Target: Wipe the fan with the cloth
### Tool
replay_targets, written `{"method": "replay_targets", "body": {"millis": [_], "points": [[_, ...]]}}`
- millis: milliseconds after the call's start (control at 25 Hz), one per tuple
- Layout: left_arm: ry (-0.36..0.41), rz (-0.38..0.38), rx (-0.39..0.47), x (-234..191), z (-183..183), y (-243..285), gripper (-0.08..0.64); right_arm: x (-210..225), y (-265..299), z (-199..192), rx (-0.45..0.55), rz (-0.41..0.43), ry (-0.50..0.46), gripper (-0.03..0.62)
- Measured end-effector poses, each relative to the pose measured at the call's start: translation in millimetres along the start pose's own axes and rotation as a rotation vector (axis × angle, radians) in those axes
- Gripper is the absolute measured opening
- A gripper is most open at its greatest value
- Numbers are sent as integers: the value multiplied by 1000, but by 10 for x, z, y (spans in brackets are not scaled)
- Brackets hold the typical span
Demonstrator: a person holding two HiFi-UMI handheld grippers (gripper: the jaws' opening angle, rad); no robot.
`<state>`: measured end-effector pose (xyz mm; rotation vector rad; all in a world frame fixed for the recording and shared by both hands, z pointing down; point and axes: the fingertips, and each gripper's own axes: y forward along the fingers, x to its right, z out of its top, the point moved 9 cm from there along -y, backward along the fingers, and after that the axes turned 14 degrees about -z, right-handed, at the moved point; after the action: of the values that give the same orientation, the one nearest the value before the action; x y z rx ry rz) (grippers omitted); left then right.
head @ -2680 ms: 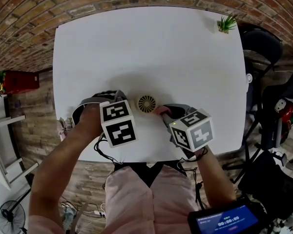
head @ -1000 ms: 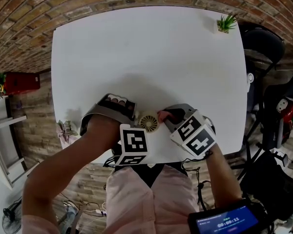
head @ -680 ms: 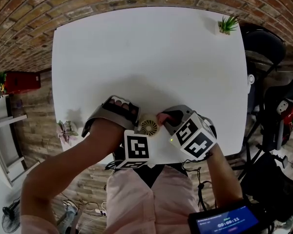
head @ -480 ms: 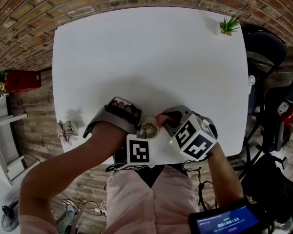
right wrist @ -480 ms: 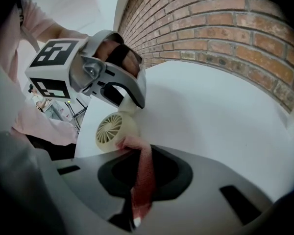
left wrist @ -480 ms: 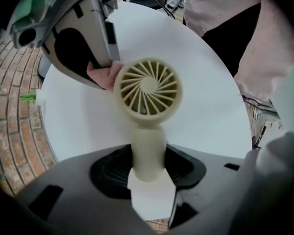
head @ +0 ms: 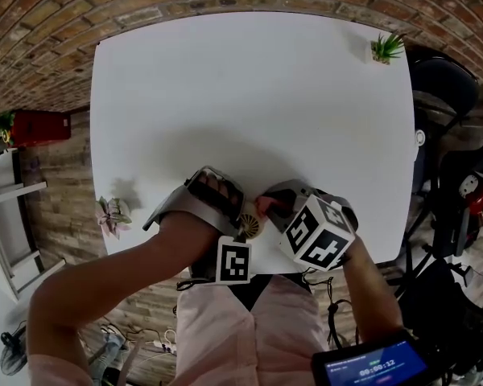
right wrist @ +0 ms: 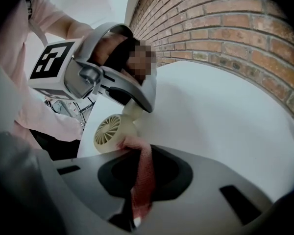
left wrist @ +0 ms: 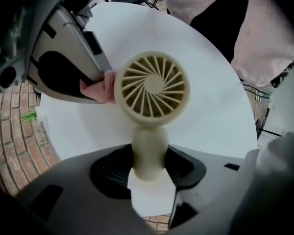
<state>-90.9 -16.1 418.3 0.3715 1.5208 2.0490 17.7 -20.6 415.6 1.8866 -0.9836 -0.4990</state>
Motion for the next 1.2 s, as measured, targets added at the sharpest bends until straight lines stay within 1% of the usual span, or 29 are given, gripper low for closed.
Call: {"method": "replay_targets", "body": {"millis": [200, 480, 680, 800, 1000, 1080, 1200], "points": [[21, 3, -15, 3, 10, -5, 198, 9, 20, 47, 15, 7, -12, 34], [51, 6, -33, 13, 33, 1, 198, 7, 57, 130, 33, 20, -70, 34], [66, 8, -46, 15, 44, 0, 198, 10, 69, 220, 69, 40, -80, 35], [66, 12, -47, 17, 47, -2, 198, 1, 61, 275, 95, 55, -112, 34], [55, 16, -50, 21, 35, -1, 198, -15, 40, 253, 88, 63, -208, 35], [40, 10, -38, 16, 28, 5, 198, -20, 20, 211, 81, 71, -223, 35], [17, 0, -24, 3, 10, 10, 198, -30, -36, 131, 79, 82, -220, 34]]}}
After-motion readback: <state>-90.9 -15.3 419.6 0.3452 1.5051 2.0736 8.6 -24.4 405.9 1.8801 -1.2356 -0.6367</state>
